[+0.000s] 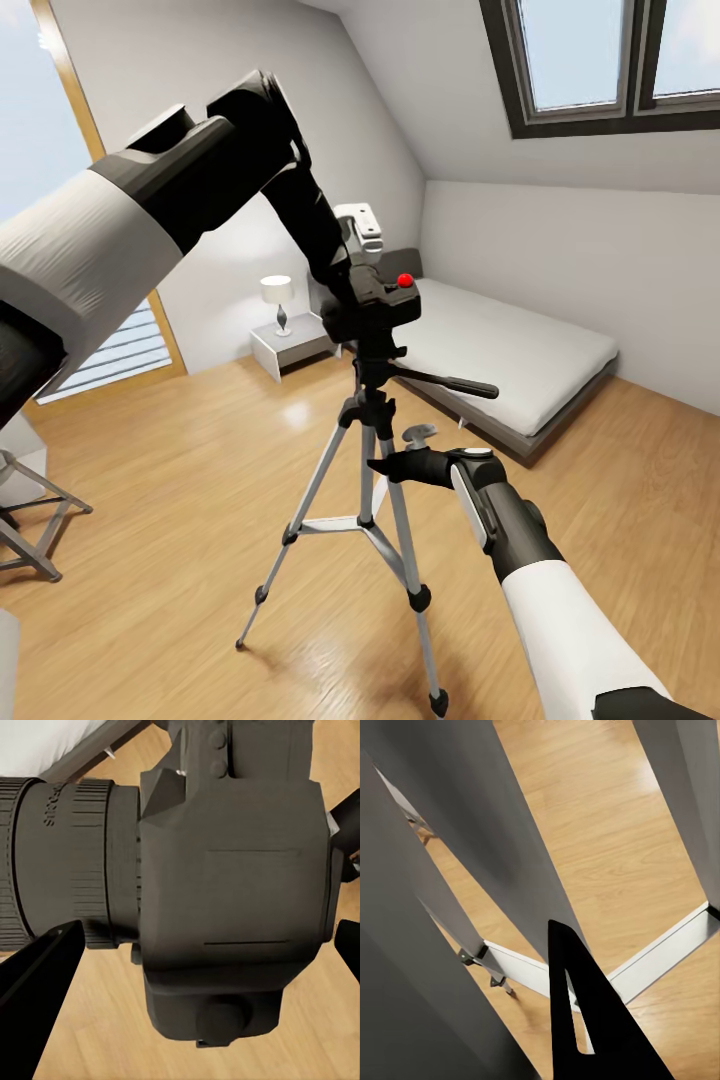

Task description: Attach the digital camera to the camera tripod in the bedroom.

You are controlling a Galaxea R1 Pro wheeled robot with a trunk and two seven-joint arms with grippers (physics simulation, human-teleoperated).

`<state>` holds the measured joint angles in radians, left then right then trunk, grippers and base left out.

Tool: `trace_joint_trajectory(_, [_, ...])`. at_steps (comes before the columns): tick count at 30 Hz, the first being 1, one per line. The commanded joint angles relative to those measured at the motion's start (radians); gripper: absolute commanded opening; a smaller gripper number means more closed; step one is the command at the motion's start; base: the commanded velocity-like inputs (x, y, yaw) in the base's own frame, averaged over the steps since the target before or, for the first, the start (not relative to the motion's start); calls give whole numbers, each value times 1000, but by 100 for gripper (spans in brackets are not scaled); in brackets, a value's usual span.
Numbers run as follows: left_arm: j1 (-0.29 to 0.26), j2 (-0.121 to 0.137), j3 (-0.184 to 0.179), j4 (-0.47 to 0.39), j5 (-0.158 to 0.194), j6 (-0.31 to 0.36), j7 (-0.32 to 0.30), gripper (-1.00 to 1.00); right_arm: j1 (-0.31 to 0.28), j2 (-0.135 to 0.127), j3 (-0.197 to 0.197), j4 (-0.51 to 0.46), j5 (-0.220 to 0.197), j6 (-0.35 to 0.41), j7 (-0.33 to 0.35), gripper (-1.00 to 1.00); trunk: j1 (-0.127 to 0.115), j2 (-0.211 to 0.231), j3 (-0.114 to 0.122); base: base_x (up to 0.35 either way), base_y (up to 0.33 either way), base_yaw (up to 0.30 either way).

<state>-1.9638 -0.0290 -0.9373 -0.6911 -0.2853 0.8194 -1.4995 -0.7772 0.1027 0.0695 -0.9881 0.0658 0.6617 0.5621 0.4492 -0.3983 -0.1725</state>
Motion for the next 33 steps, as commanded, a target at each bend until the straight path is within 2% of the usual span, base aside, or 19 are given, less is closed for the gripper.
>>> trace_joint_trajectory(1, [-1,0,1,0,-8,10,-10,-100,-1,0,-2,-1,13,1,7,-100,1,-2,-2,0,0,0])
trace_joint_trajectory(6, [-1,1,5,2,-7,10,-13,-100,-1,-17,1,-4,7,-4,8,-100,1,-2,-2,0,0,0])
trace_joint_trajectory(7, [-1,1,5,2,-6,10,-14,-100,-1,-22,2,-5,20,-2,8,-100,1,-2,-2,0,0,0])
trace_joint_trajectory(11, [-1,1,6,1,-7,10,-14,-100,-1,-35,3,-9,23,15,8,-100,1,-2,-2,0,0,0])
trace_joint_trajectory(16, [-1,1,6,1,-8,10,-15,-100,-1,-39,5,-23,14,31,8,-100,1,-2,-2,0,0,0])
trace_joint_trajectory(23, [-1,3,7,2,-7,10,-16,-100,-1,-40,7,-52,24,76,8,-100,1,-2,-2,0,0,0])
trace_joint_trajectory(33, [-1,3,19,3,0,10,-18,-100,-1,-41,10,-59,29,79,10,-100,1,-2,-2,0,0,0])
